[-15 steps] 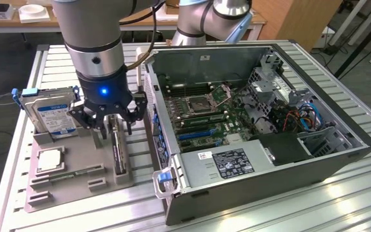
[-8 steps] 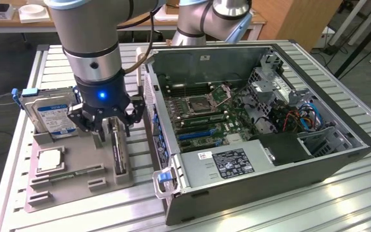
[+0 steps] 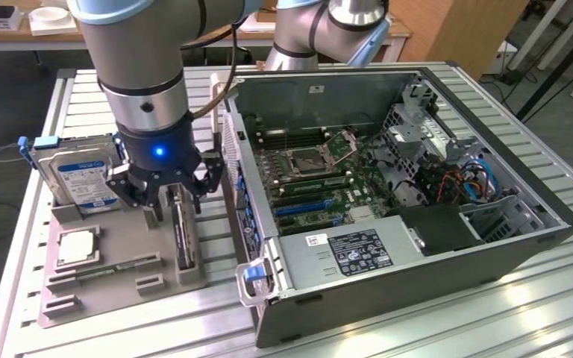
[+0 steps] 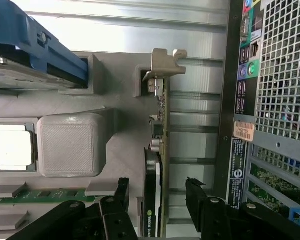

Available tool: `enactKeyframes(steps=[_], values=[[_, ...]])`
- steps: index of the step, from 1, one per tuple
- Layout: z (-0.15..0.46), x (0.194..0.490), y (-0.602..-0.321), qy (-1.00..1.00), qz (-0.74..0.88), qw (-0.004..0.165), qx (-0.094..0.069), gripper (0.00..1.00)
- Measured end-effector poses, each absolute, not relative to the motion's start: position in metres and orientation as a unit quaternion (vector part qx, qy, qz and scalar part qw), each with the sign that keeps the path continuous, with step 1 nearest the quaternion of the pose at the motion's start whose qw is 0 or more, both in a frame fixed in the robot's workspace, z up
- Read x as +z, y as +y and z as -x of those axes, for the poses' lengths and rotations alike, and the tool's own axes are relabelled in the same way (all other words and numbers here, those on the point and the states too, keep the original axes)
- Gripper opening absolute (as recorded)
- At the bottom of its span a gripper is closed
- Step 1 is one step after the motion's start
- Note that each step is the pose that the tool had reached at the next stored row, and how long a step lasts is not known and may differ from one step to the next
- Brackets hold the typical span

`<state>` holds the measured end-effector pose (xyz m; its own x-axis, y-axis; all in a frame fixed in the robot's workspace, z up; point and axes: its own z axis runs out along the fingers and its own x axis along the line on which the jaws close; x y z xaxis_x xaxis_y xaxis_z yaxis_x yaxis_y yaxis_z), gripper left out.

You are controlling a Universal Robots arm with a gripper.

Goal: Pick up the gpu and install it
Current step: 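Pick up the gpu and move the gpu toward the slot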

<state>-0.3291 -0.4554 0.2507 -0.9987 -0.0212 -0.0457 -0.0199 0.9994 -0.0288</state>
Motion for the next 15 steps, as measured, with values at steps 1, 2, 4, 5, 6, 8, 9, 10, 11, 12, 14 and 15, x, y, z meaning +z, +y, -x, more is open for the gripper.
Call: enactKeyframes(steps=[1,2,4,5,6,8,9,10,11,12,14,15], values=[[0.329,0.250,-0.455,1.000,0.011,0.023,-0.014,0.58],[0.329,0.248,-0.455,1.000,0.011,0.023,-0.014,0.58],[0.329,0.246,-0.455,1.000,0.011,0.023,-0.013,0.58],[0.329,0.245,-0.455,1.000,0.011,0.023,-0.013,0.58],[0.329,0.243,-0.455,1.000,0.011,0.023,-0.013,0.58],[0.329,0.240,-0.455,1.000,0.011,0.023,-0.013,0.58],[0.330,0.239,-0.455,1.000,0.011,0.023,-0.012,0.58],[0.330,0.238,-0.455,1.000,0.011,0.023,-0.012,0.58],[0.330,0.237,-0.455,1.000,0.011,0.023,-0.012,0.58],[0.330,0.236,-0.455,1.000,0.011,0.023,-0.012,0.58],[0.330,0.233,-0.455,1.000,0.011,0.023,-0.012,0.58],[0.331,0.232,-0.455,1.000,0.011,0.023,-0.012,0.58]])
